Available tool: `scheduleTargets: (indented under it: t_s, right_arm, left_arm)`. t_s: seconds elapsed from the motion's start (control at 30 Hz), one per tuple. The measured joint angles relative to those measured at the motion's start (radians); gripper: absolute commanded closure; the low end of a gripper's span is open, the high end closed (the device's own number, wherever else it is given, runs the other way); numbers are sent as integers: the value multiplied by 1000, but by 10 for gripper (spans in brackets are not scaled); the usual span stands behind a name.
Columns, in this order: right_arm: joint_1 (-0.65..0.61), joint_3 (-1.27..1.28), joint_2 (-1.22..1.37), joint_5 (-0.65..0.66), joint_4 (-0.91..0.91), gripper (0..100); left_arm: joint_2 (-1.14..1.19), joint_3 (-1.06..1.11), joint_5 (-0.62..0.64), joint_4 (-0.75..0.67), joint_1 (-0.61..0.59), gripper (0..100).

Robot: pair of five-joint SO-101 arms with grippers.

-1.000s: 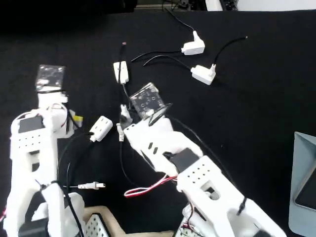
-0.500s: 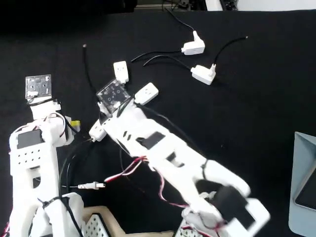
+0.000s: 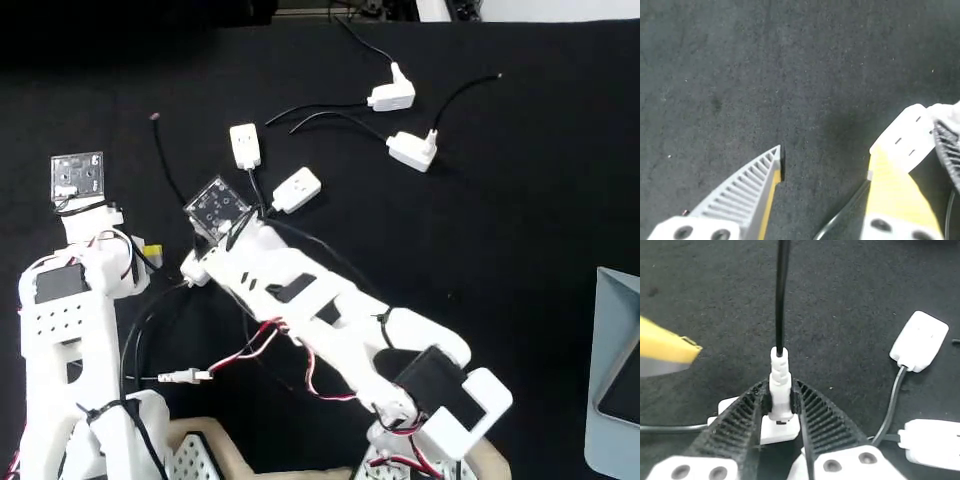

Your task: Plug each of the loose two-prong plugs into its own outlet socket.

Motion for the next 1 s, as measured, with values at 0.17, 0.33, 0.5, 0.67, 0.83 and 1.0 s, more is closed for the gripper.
scheduleTargets:
  t_s: [0.17,0.33,0.5,0.67,0.83,1.0]
  right_arm:
    - [-6,0,0,-35,0,987]
    - [-6,-2,34,-38,-3,987]
    - [-6,-58,94,-38,-12,987]
    - [-6,-60,97,-38,-12,987]
    - [0,-60,97,-38,-12,987]
    - [5,-51,84,-38,-9,986]
  left_arm:
    - [0,0,0,0,0,722]
    - [0,0,0,0,0,722]
    - [0,0,0,5,0,722]
    - [0,0,0,8,0,722]
    - [0,0,0,8,0,722]
    - [0,0,0,8,0,722]
